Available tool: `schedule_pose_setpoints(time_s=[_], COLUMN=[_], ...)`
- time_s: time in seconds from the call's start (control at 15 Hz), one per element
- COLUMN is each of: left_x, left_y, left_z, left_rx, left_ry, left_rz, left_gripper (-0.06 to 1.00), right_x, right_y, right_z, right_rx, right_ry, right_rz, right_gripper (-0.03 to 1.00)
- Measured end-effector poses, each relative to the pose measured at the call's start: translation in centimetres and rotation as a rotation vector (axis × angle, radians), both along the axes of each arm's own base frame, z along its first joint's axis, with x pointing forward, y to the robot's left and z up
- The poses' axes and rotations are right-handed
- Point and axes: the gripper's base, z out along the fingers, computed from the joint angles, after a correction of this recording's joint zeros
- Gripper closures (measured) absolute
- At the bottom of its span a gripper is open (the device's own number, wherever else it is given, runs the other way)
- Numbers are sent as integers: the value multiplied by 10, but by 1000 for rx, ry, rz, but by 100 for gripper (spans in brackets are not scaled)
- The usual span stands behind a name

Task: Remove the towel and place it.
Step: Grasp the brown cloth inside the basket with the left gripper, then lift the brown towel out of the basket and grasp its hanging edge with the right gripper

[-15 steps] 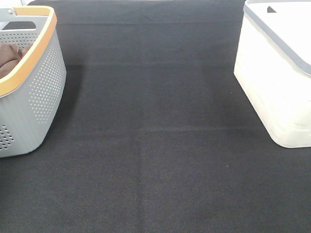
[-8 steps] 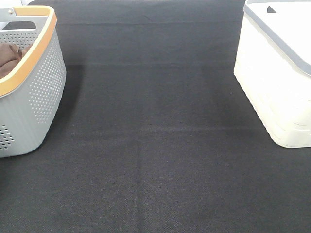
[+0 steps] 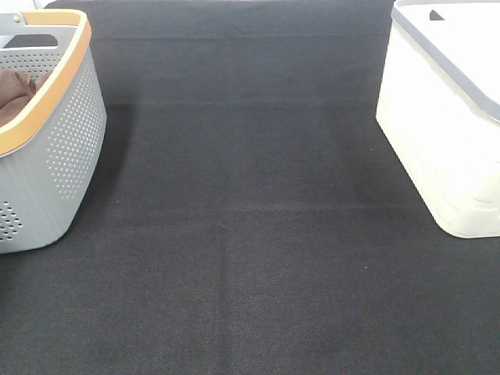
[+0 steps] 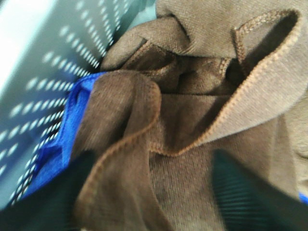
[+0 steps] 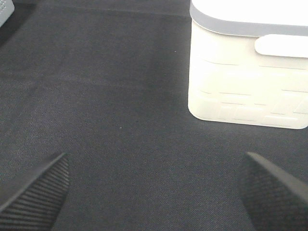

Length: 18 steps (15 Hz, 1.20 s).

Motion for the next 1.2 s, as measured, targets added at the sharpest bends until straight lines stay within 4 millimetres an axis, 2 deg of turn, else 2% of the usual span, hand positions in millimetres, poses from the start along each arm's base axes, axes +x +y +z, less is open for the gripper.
schedule_pose_setpoints(time_s=[0.2, 0.33, 0.53, 0.73, 0.93, 1.0, 1.13, 1.2], left_x=[1, 2, 2, 1, -6, -6, -16, -26], left_y=[0, 0, 0, -4, -13, -13, -21, -28], left_z=[-1, -1, -1, 8, 47, 47, 88, 118], left_rx=[5, 8, 14, -22, -49, -49, -55, -83], left_ry=[-2, -7, -8, -32, -104, -104, -201, -282], left_rz=[-11, -14, -37, -61, -135, -135, -189, -215], left_gripper=[47, 63, 94, 94, 94, 94, 94, 94], right_x=[0, 0, 0, 0, 0, 0, 0, 0], right_y=[0, 0, 0, 0, 0, 0, 0, 0], right_z=[0, 0, 0, 0, 0, 0, 0, 0], right_rx=[0, 0, 0, 0, 0, 0, 0, 0], right_ry=[0, 0, 0, 0, 0, 0, 0, 0], right_rz=[0, 0, 0, 0, 0, 0, 0, 0], right_gripper=[7, 7, 7, 7, 7, 7, 7, 7])
